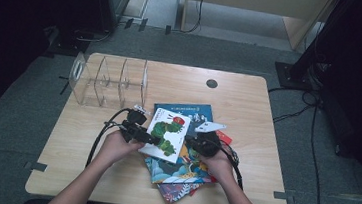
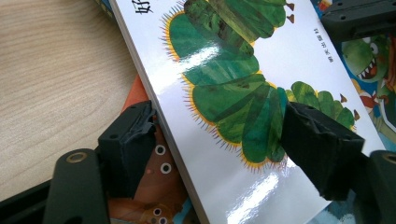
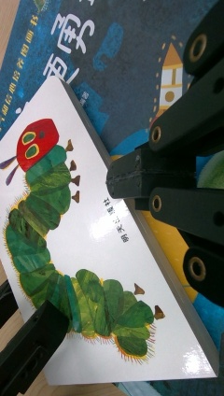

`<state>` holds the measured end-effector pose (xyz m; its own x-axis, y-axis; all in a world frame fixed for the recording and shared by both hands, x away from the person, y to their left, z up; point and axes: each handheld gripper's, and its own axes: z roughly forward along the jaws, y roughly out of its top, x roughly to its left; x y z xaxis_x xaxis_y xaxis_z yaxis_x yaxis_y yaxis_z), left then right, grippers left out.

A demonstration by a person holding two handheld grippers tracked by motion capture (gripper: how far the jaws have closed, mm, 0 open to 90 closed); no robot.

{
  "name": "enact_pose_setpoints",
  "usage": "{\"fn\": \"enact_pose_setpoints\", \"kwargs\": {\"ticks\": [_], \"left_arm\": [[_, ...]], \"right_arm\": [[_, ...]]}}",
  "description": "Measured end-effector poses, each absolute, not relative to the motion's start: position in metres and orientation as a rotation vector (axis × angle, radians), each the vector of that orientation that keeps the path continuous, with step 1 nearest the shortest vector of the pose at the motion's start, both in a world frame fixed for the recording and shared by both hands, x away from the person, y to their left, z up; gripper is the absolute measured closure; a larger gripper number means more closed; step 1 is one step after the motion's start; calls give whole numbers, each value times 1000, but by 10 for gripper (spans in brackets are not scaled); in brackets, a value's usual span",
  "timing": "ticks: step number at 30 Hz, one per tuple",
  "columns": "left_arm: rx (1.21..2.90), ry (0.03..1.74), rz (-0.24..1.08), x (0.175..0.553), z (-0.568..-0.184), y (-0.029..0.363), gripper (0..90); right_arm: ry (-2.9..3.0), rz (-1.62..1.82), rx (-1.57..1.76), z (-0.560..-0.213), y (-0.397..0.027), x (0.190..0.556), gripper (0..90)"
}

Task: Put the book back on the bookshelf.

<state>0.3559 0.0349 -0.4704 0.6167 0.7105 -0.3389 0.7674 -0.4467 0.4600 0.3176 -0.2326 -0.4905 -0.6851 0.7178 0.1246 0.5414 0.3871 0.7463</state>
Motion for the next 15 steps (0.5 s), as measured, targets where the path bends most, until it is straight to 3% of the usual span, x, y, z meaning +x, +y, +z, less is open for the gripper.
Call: {"fn": "enact_pose_setpoints", "kwargs": {"ticks": [15], "left_arm": [[2293, 1202, -120, 357, -468, 26, 207]], "right_arm": [[2425, 1175, 1119, -491, -231, 314, 900]]}}
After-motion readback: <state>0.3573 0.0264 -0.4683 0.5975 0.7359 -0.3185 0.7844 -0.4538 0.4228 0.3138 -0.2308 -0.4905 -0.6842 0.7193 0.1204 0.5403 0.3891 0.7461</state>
